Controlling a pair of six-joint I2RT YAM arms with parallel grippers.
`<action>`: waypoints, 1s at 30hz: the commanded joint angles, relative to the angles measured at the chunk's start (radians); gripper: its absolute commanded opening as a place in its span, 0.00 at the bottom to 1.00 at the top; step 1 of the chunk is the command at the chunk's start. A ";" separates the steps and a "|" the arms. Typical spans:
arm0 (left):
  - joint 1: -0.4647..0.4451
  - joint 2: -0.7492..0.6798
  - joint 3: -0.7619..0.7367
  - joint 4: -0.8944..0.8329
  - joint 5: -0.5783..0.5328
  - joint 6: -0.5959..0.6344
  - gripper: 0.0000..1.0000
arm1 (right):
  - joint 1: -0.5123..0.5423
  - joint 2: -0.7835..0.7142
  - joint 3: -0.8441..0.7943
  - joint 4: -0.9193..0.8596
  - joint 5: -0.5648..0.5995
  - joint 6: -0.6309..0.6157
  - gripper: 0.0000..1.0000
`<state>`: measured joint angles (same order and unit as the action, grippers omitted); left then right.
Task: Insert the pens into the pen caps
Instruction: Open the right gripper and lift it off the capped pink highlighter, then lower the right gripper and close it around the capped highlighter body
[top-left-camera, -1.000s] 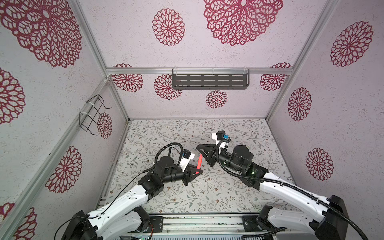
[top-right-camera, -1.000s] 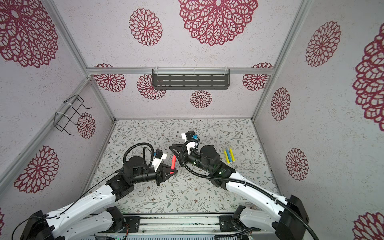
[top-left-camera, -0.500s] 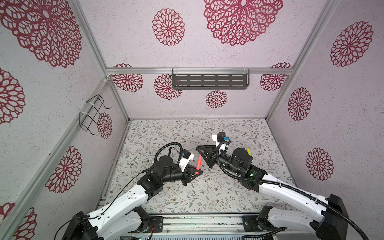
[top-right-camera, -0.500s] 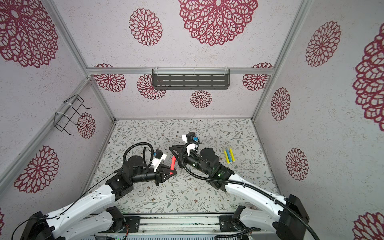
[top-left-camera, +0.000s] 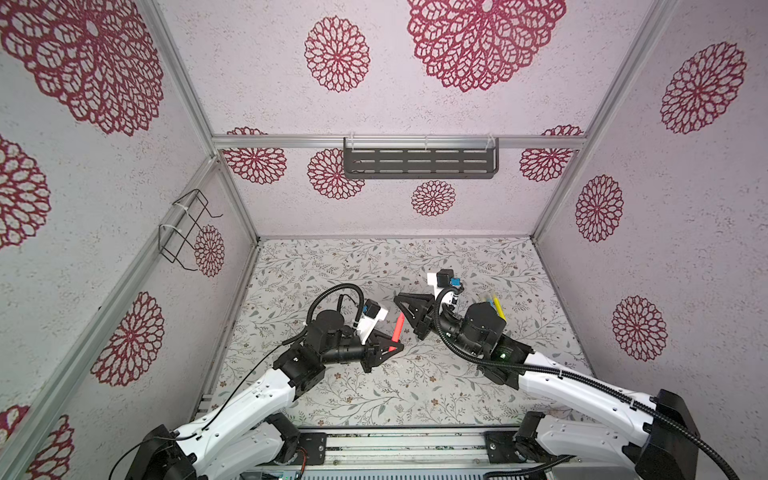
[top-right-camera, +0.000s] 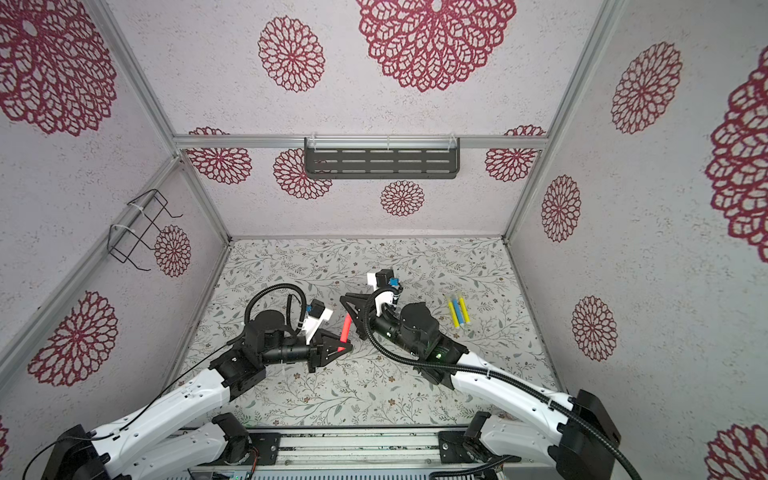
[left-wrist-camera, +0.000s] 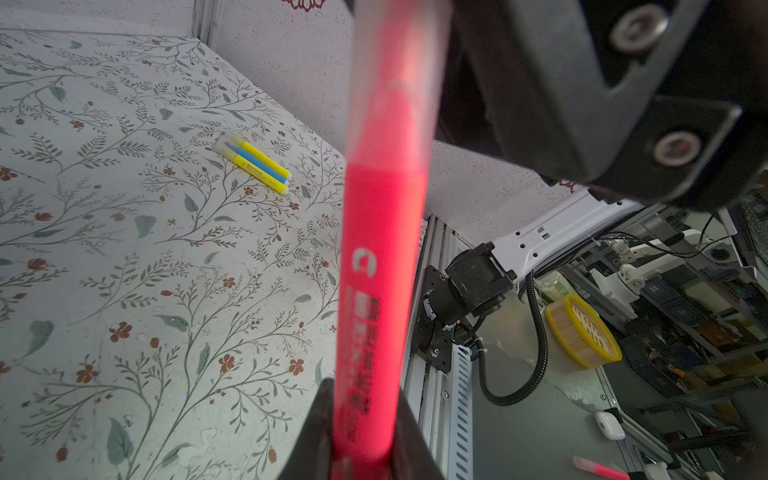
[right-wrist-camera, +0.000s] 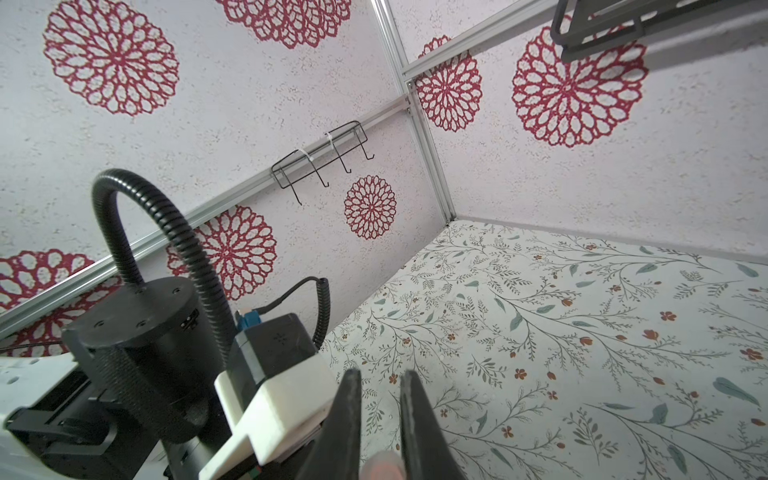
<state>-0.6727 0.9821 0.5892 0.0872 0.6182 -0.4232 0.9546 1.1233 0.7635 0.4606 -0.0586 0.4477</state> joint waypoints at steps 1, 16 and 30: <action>0.101 -0.033 0.136 0.433 -0.189 -0.106 0.00 | 0.116 0.046 -0.118 -0.405 -0.264 -0.011 0.00; 0.092 -0.017 0.090 0.288 -0.170 -0.065 0.00 | 0.096 -0.016 0.120 -0.557 -0.134 -0.159 0.57; 0.055 -0.151 -0.008 0.135 -0.333 -0.005 0.00 | -0.060 -0.128 0.198 -0.519 -0.262 -0.198 0.76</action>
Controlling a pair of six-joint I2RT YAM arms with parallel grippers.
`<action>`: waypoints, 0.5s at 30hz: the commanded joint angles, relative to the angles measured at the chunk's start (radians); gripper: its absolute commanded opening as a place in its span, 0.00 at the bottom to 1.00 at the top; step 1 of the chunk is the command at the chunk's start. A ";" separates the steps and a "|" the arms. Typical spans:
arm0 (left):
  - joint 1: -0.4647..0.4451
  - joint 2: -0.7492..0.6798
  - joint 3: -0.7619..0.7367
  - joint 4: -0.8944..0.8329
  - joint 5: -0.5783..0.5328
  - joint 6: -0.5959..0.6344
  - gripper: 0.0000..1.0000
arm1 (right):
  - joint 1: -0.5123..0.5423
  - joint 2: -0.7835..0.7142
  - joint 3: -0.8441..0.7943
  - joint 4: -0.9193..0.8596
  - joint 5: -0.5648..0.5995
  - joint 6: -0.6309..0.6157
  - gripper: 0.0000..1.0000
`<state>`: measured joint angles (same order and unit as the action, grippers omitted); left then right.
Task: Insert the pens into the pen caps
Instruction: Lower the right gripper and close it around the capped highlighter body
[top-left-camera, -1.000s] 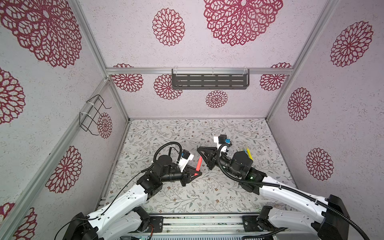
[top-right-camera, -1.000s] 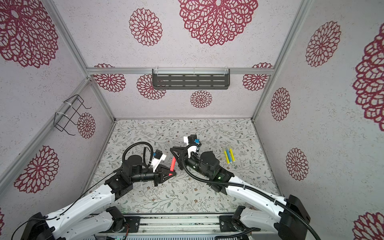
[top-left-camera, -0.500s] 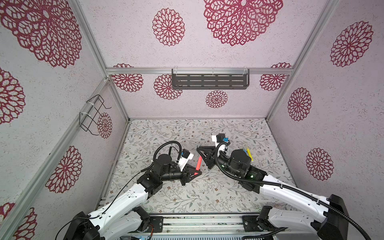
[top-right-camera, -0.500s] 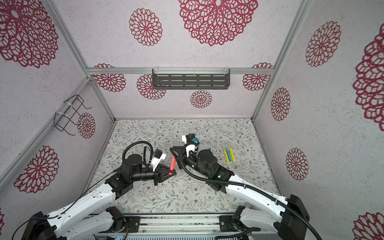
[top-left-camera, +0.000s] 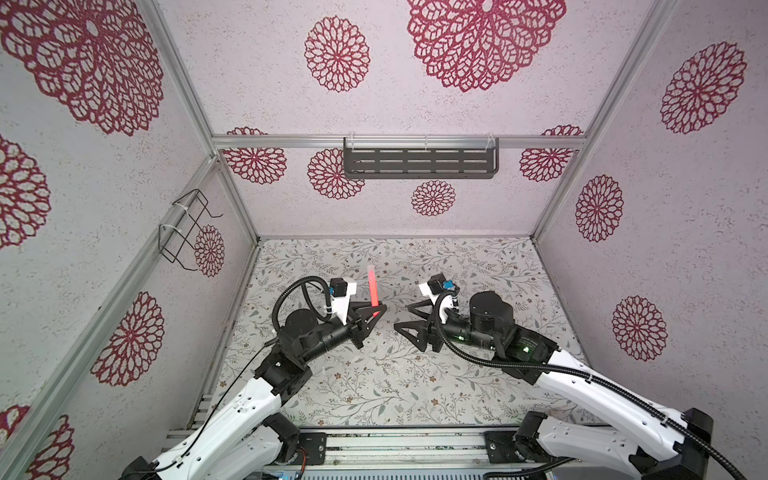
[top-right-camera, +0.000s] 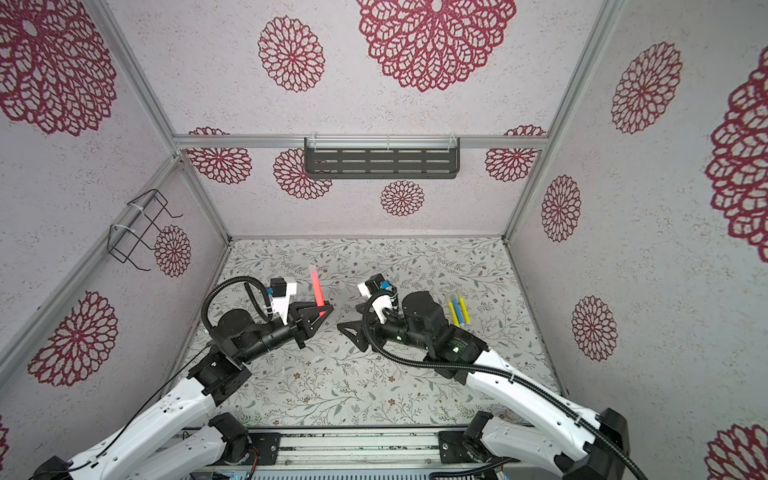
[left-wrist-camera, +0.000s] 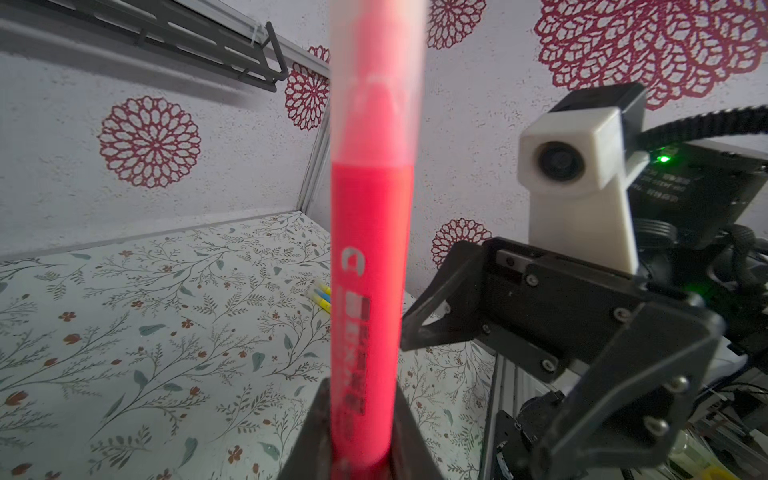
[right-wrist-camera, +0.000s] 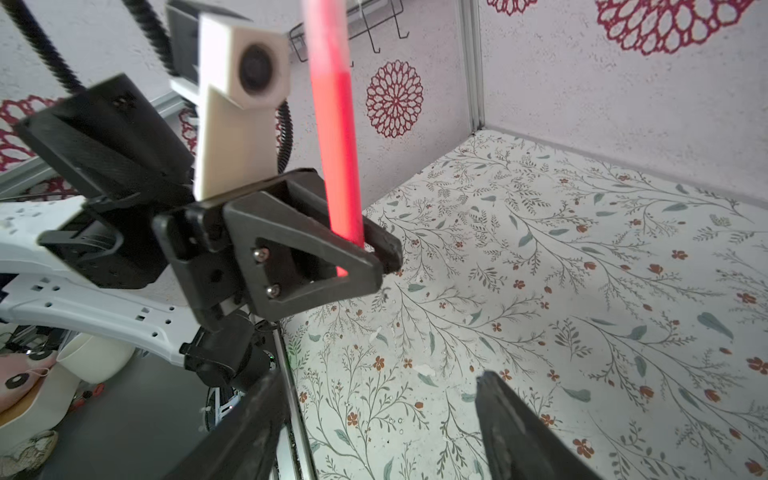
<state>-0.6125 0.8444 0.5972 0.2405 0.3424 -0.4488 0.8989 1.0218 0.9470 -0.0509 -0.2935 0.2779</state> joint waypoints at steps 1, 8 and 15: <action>-0.006 -0.012 -0.020 -0.017 -0.069 0.022 0.00 | -0.006 -0.034 0.010 -0.002 -0.025 -0.025 0.75; -0.059 0.023 -0.017 -0.001 -0.146 0.038 0.00 | -0.007 -0.034 0.033 0.053 -0.043 -0.019 0.73; -0.161 0.041 -0.035 0.034 -0.277 0.053 0.00 | -0.006 0.048 0.134 0.010 -0.032 -0.044 0.66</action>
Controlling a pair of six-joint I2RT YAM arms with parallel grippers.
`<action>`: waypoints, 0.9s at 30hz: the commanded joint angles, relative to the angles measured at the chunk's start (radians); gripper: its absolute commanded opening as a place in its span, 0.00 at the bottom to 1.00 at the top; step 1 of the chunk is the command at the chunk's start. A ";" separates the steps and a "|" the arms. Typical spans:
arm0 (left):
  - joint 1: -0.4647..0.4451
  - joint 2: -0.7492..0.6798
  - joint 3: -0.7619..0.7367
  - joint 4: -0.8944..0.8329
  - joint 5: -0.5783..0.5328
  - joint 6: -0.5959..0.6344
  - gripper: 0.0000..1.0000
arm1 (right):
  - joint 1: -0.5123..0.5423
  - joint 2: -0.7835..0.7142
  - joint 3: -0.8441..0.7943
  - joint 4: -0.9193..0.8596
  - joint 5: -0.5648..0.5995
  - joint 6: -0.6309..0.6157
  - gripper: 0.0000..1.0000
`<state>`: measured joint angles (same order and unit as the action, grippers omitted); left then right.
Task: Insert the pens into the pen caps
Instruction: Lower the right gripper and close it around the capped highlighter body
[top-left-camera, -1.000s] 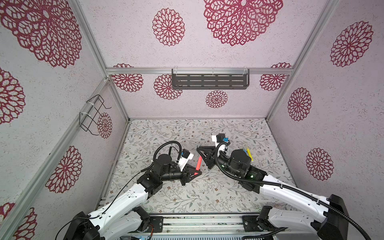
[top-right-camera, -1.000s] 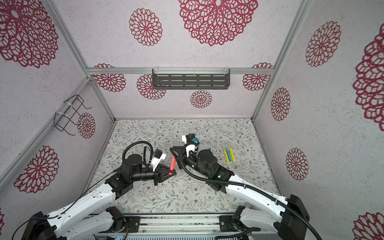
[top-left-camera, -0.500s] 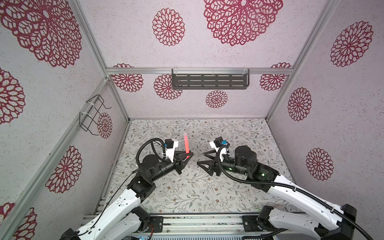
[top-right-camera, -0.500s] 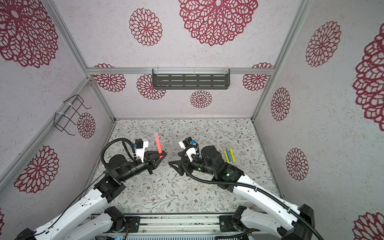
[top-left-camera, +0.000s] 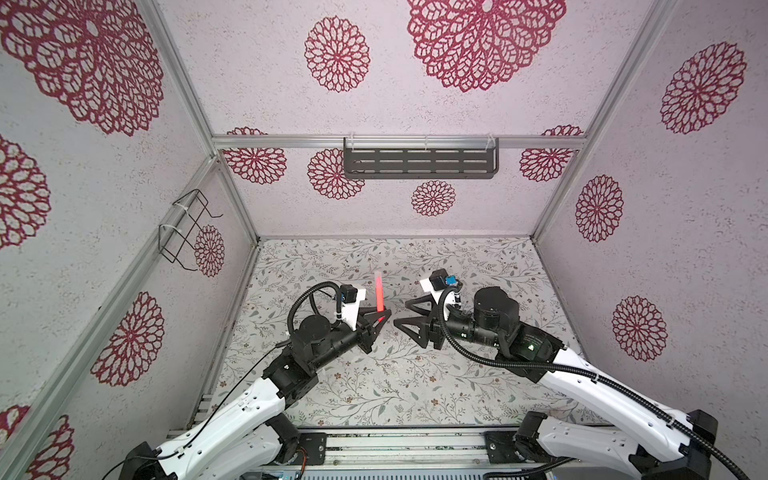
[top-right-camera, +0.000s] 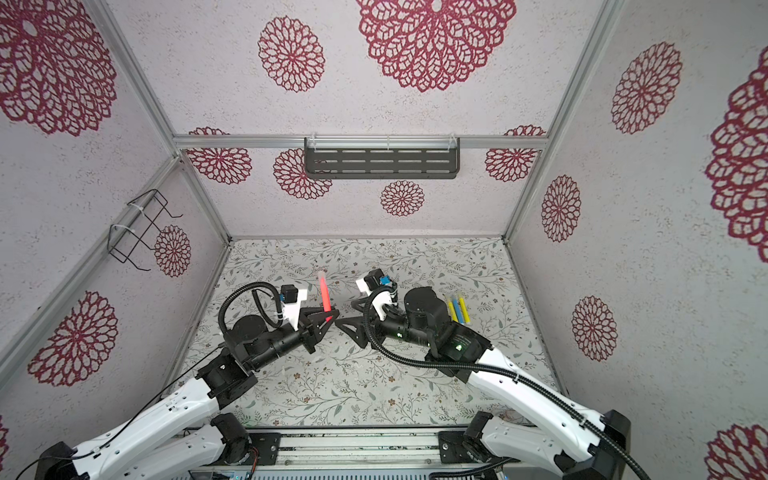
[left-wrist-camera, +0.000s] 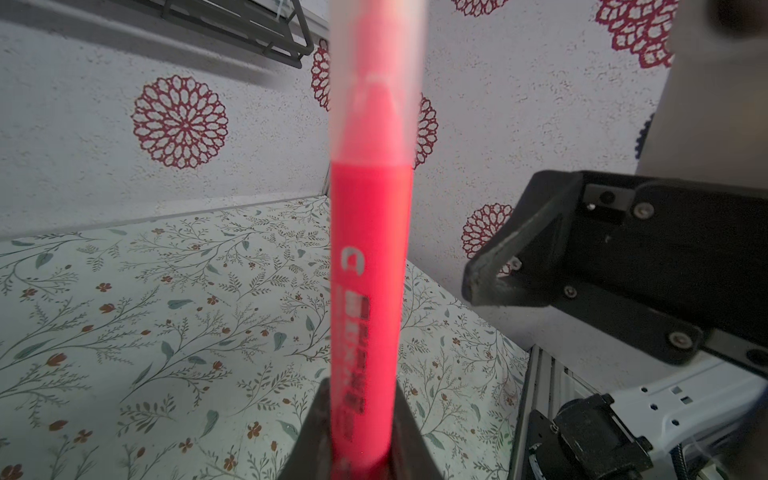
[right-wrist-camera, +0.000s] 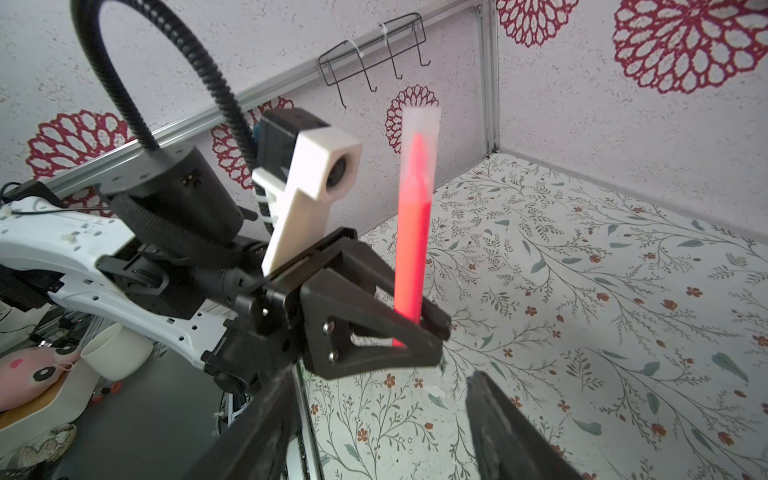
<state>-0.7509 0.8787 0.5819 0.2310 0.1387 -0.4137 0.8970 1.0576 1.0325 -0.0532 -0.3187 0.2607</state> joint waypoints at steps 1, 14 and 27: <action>-0.033 0.008 -0.024 0.052 -0.085 0.016 0.00 | -0.006 0.022 0.057 0.012 -0.003 -0.027 0.66; -0.084 0.043 -0.031 0.103 -0.120 0.016 0.00 | -0.006 0.090 0.098 0.034 0.006 -0.023 0.58; -0.131 0.068 -0.030 0.140 -0.127 0.006 0.00 | -0.023 0.120 0.095 0.067 0.006 0.011 0.49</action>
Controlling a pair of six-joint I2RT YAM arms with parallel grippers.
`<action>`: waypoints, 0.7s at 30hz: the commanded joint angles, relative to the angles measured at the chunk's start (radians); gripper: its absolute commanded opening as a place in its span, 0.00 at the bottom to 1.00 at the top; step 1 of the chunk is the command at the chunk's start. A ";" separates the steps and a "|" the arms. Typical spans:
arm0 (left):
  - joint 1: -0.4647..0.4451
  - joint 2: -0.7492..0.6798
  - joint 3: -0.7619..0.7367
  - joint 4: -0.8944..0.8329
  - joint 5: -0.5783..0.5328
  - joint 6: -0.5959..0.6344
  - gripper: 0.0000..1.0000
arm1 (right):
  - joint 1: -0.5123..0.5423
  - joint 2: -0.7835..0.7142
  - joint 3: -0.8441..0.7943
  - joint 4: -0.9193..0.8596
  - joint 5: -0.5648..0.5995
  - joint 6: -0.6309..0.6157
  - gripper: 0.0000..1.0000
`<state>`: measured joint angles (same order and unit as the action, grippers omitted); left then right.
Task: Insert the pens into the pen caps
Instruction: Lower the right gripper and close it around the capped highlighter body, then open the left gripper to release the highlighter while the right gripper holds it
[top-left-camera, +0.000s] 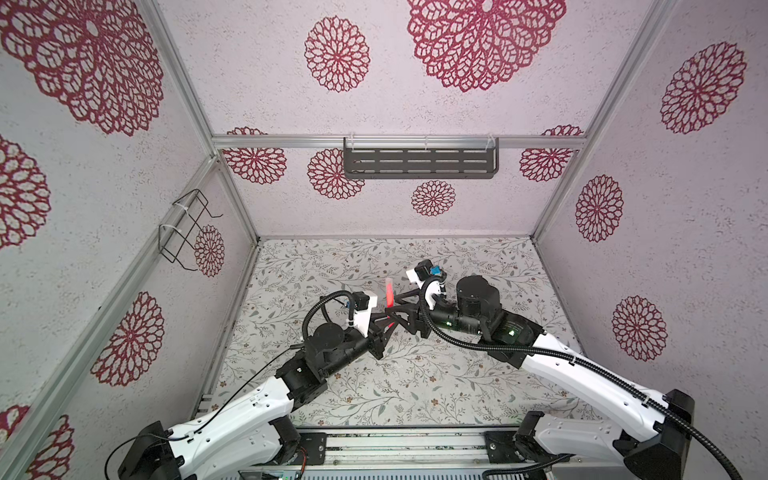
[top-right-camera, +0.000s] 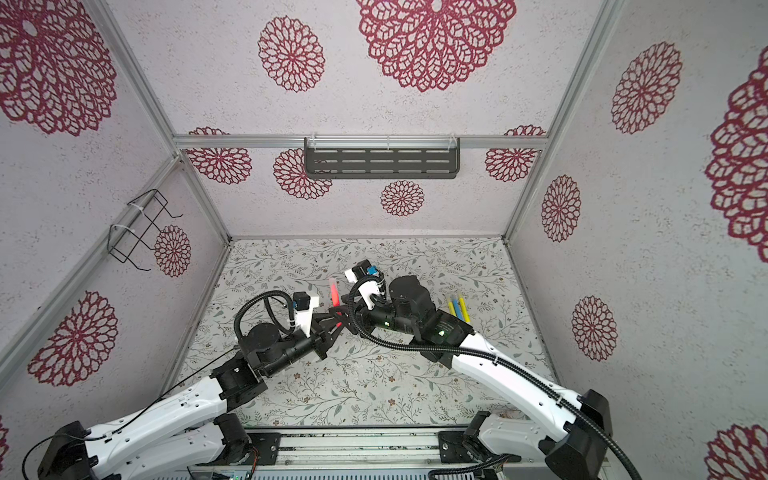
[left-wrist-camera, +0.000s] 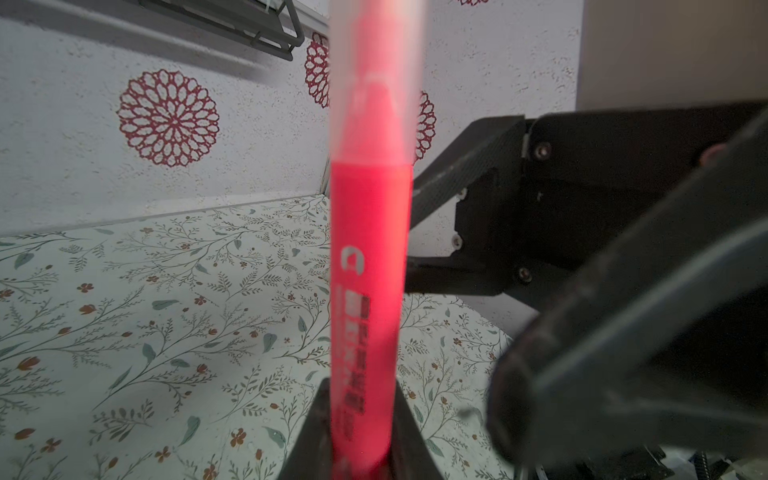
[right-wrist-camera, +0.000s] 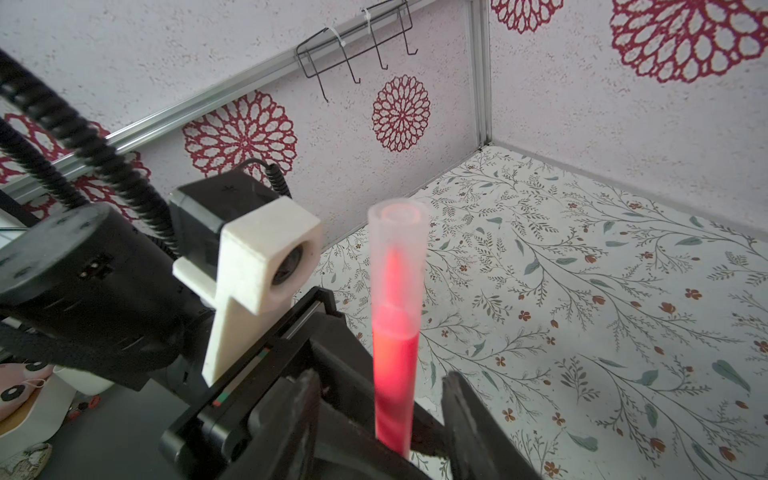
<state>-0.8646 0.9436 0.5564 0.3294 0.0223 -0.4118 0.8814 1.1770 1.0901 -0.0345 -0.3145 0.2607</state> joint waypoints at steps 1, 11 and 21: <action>-0.019 0.004 -0.004 0.041 -0.012 0.004 0.00 | -0.009 0.004 0.037 0.050 0.002 0.014 0.48; -0.030 0.021 0.006 0.052 -0.001 0.004 0.00 | -0.018 0.014 0.029 0.068 -0.003 0.029 0.11; -0.031 0.040 0.013 0.057 0.003 -0.002 0.01 | -0.025 -0.009 -0.001 0.090 0.010 0.047 0.00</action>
<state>-0.8776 0.9737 0.5564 0.3664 0.0139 -0.4202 0.8635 1.1984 1.0855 -0.0147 -0.3153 0.2806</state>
